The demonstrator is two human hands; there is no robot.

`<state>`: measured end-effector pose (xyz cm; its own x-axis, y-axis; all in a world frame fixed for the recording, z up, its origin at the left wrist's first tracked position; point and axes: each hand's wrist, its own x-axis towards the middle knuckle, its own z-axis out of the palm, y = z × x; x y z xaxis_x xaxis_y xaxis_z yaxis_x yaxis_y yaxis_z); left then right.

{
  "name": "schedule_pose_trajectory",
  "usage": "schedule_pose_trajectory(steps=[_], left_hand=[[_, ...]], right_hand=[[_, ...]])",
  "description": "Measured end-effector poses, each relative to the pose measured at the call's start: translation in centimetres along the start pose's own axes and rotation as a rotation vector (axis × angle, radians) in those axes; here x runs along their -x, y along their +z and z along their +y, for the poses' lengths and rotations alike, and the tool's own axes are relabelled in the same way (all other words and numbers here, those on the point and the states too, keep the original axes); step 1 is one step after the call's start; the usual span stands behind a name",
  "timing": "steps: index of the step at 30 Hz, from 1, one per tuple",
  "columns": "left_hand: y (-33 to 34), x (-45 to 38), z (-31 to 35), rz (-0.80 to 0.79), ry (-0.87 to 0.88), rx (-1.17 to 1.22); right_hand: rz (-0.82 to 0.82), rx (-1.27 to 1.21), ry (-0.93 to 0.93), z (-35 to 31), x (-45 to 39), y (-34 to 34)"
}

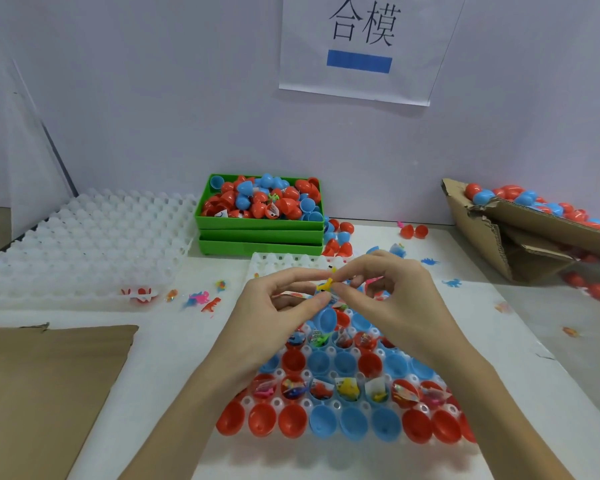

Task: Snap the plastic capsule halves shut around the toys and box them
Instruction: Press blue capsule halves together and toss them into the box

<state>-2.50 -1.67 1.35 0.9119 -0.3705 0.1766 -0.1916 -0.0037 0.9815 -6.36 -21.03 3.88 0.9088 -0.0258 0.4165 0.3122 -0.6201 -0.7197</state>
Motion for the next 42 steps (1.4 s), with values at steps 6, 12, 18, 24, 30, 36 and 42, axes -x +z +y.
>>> schedule_pose_trajectory(steps=[6, 12, 18, 24, 30, 36, 42], left_hand=[[0.0, -0.1, 0.0, 0.092, 0.031, 0.066], [-0.3, -0.2, -0.3, 0.278, 0.020, 0.085], [0.1, -0.1, -0.2, 0.308, 0.069, 0.024], [-0.3, -0.3, 0.0, 0.328, 0.253, -0.166], [-0.1, -0.3, -0.5, 0.288, 0.584, -0.517], [-0.3, -0.3, -0.6, 0.341, 0.640, -0.605], [-0.7, -0.2, 0.1, 0.308, 0.366, -0.157]], right_hand=[[-0.012, 0.000, 0.022, 0.0, 0.0, 0.7], [-0.070, -0.047, 0.091, -0.3, 0.6, 2.6], [-0.021, -0.149, 0.110, -0.5, 1.0, 3.7], [0.056, -0.409, 0.114, -1.2, 1.1, 3.4], [0.065, -0.378, 0.094, -1.5, 1.1, 3.8], [0.102, -0.224, 0.075, -1.3, 1.2, 3.9], [0.166, -0.357, 0.109, -1.3, 1.3, 4.1]])
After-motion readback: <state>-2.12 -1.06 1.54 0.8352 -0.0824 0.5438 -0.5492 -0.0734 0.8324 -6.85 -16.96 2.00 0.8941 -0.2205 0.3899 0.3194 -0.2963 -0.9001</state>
